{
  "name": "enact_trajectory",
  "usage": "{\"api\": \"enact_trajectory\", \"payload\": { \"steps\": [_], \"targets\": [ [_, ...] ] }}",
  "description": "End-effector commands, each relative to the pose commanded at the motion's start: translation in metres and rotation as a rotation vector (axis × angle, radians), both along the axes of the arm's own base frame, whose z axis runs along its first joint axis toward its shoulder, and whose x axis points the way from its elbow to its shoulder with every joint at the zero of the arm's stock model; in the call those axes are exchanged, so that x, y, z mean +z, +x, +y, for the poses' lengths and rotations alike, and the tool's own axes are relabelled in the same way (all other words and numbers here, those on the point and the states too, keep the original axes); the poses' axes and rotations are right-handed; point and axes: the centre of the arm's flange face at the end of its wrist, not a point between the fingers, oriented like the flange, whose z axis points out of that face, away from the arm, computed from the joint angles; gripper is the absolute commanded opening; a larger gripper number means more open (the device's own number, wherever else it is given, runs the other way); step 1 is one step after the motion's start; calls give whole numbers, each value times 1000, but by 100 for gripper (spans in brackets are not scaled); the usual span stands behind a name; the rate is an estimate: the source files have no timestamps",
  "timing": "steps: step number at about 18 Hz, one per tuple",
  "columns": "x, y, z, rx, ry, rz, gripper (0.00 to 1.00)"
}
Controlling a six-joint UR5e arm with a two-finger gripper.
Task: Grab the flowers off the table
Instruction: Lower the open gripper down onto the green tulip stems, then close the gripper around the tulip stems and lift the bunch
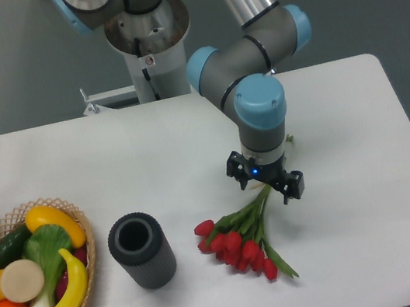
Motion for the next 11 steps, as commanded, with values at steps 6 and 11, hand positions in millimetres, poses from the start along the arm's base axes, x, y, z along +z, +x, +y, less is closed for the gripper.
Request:
{"api": "enact_trajectory", "payload": {
  "steps": [6, 11],
  "targets": [
    [-16, -10, 11, -23, -5, -8, 100],
    [-24, -8, 16, -32, -2, 0, 60]
  ]
}}
